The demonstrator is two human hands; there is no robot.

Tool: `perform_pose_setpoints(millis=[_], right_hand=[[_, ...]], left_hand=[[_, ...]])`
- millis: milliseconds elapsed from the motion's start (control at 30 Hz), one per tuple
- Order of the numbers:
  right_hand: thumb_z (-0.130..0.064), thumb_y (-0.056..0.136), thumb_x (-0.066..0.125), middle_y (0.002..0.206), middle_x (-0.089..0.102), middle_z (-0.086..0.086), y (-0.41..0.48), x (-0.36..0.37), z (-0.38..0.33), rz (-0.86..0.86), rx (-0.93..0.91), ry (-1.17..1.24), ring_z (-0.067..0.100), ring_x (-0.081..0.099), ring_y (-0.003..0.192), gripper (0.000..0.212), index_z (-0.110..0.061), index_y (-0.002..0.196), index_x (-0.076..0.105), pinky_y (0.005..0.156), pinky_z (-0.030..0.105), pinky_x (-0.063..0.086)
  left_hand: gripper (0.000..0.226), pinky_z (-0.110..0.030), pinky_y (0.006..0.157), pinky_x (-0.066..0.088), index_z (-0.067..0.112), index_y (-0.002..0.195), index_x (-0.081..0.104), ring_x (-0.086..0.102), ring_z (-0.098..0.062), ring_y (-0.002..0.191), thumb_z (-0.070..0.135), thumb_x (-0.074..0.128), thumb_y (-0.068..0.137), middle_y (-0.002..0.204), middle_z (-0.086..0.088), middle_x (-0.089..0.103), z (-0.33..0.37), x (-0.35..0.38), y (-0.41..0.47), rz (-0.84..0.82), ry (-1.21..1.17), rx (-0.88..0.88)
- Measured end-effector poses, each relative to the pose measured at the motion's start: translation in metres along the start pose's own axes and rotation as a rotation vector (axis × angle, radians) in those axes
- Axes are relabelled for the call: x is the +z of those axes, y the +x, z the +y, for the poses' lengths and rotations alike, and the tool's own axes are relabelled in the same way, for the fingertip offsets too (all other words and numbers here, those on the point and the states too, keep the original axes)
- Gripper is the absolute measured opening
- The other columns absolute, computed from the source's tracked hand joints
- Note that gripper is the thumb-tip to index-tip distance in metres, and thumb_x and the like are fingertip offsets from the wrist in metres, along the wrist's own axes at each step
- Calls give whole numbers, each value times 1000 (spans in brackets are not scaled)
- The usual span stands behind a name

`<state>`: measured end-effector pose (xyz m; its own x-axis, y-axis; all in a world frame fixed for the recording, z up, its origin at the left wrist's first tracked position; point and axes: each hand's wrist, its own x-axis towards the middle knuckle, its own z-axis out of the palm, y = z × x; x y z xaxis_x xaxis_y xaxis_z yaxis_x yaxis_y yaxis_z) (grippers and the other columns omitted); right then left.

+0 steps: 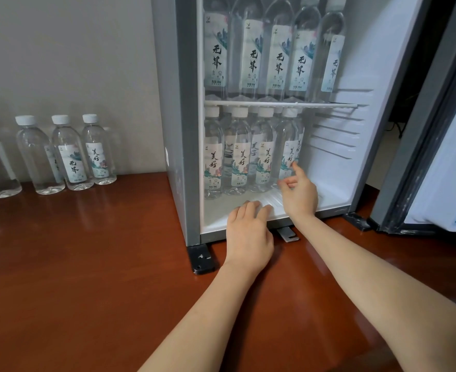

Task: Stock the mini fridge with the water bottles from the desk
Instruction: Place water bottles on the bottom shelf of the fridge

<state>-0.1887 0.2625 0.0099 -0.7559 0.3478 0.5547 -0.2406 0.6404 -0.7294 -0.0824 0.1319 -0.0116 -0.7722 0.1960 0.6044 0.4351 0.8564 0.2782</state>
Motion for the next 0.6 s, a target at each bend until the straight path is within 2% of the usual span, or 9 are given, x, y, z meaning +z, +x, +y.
perform_pose_setpoints(millis=[167,333,500,600], right_hand=[[-17,93,60,96,71,-3,0,-1,1,-26,-16,7,20,65,92,56,-18,146,42,84,37,51],[-18,94,59,87,63,-9,1,1,2,-28,-17,-6,18,63,89,56,-19,147,40,77,31,47],[-19,93,60,88,59,-5,-2,0,0,58,-36,-21,18,58,82,67,-17,151,27,71,35,45],[-19,94,59,91,60,-4,-11,-2,-2,89,-49,2,20,59,84,63,-15,149,30,71,36,45]], left_hand=[[48,-33,107,26,13,129,55,44,-29,126,10,52,81,131,-9,53,0,1,0,6,-5,1],[48,-34,107,26,12,129,55,44,-29,127,9,53,81,131,-10,53,-1,2,-1,12,-9,-2],[48,-29,106,25,15,131,54,45,-26,124,9,50,83,133,-6,51,0,-1,-2,18,-51,-12],[46,-32,103,32,12,129,57,50,-27,118,5,49,84,130,-8,54,2,-6,-7,61,-136,-58]])
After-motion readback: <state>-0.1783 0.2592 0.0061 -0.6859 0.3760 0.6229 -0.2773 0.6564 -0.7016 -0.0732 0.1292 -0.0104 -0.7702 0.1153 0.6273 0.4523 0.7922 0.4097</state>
